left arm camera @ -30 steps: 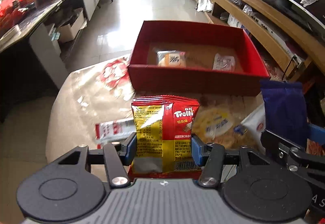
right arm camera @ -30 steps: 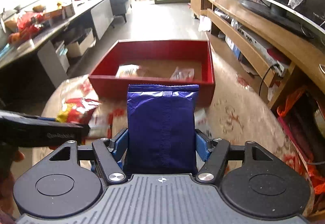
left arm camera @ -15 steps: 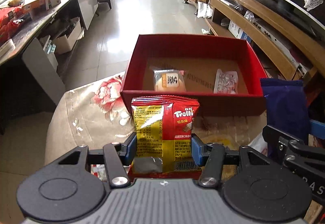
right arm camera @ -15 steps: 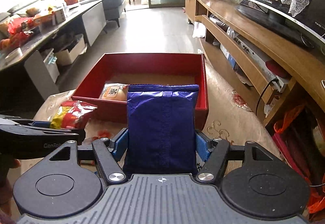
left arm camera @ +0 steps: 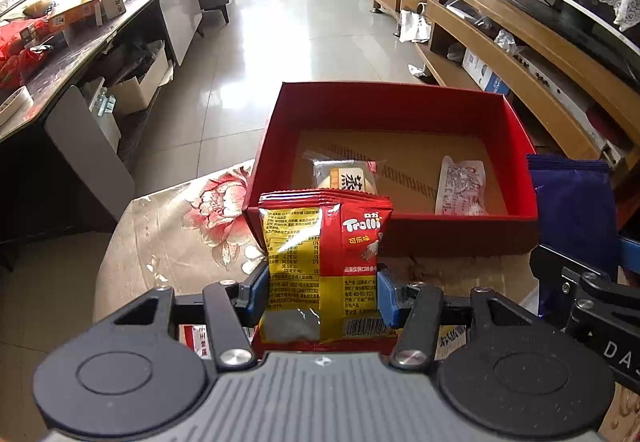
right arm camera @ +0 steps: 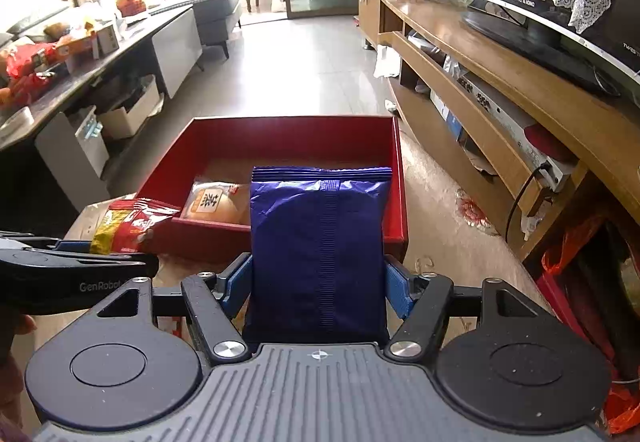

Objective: Organize snacks
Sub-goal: 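Lower the Trolli packet and blue packet into the red box with both tools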

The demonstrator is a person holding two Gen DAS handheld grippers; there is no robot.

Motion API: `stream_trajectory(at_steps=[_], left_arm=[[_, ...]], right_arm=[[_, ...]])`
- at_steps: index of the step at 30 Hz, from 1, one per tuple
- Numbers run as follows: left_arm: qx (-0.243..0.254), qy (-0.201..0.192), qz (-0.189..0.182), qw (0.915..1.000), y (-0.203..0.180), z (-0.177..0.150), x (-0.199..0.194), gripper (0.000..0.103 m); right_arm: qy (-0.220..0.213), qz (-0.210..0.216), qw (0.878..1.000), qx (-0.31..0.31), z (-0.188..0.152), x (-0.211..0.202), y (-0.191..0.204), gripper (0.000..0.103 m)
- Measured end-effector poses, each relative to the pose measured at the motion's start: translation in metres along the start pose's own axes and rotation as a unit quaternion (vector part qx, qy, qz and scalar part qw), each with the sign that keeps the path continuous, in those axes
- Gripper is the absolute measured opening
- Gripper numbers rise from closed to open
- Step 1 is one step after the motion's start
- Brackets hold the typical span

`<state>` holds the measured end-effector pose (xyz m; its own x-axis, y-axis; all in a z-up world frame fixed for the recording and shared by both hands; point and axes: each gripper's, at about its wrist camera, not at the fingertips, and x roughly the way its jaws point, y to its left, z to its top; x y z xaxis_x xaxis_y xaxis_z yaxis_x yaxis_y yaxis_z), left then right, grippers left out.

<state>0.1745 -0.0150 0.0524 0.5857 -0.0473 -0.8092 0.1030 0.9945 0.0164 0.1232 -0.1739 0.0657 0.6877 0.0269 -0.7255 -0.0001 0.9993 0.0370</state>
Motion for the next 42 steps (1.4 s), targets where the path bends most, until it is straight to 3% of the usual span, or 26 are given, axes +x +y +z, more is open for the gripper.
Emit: stream_trajectory(at_steps=[42], left_arm=[[-0.018, -0.002, 0.026, 0.9995, -0.017, 0.061, 0.067, 0.05]], right_arm=[[-0.005, -0.003, 1.0, 0.008, 0.045, 0.071, -0.018, 0.073]])
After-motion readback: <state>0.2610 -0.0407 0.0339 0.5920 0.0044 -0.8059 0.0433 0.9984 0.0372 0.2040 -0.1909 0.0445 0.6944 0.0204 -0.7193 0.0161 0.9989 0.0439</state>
